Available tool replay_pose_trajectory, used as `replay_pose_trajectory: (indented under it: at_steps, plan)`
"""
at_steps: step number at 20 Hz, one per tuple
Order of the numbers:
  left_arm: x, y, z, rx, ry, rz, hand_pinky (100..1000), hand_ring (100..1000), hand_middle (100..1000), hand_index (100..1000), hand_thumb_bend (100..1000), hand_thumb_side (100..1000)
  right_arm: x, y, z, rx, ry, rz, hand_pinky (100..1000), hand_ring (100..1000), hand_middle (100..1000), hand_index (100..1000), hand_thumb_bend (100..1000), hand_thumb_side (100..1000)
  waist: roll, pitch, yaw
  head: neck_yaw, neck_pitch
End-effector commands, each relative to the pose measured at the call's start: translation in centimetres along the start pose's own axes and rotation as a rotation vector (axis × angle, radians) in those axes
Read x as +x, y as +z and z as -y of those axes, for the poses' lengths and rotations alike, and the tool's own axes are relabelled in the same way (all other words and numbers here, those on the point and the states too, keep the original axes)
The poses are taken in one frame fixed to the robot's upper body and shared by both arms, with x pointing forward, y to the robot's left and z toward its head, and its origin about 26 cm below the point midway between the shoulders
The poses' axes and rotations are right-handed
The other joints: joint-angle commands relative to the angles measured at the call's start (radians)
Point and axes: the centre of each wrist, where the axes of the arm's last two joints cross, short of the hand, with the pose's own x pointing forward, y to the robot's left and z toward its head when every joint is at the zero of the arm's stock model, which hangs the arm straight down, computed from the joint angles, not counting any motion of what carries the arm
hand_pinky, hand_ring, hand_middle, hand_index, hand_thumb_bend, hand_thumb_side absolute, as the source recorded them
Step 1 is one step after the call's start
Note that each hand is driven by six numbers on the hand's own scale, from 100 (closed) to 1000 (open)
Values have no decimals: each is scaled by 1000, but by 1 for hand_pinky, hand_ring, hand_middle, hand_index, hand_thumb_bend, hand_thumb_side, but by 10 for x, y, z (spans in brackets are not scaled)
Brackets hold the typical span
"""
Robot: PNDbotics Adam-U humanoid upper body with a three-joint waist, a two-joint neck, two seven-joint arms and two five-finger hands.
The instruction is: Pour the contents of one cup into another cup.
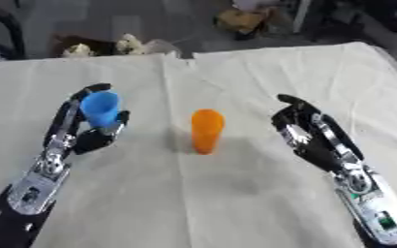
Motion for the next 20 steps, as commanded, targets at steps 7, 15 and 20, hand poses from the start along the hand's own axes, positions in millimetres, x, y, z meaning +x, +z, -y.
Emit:
replay_pose_trajectory:
  at_steps: [7, 15, 20]
  plan:
    - [44, -3, -14, -27, 45, 122, 173, 705, 328, 831, 100, 253, -12, -6, 3, 24, 33, -35, 817, 692, 635, 920, 152, 650, 15, -41, 33, -16, 7]
    - [72, 5, -10, -78, 96, 184, 169, 690, 323, 828, 100, 254, -28, -16, -2, 38, 173, -46, 977, 815, 727, 925, 201, 622, 33, -60, 67, -26, 11]
    - [87, 8, -4, -102, 133, 217, 166, 684, 321, 827, 100, 255, -36, -23, -8, 37, 226, -52, 1000, 840, 743, 930, 213, 618, 43, -66, 87, -33, 9]
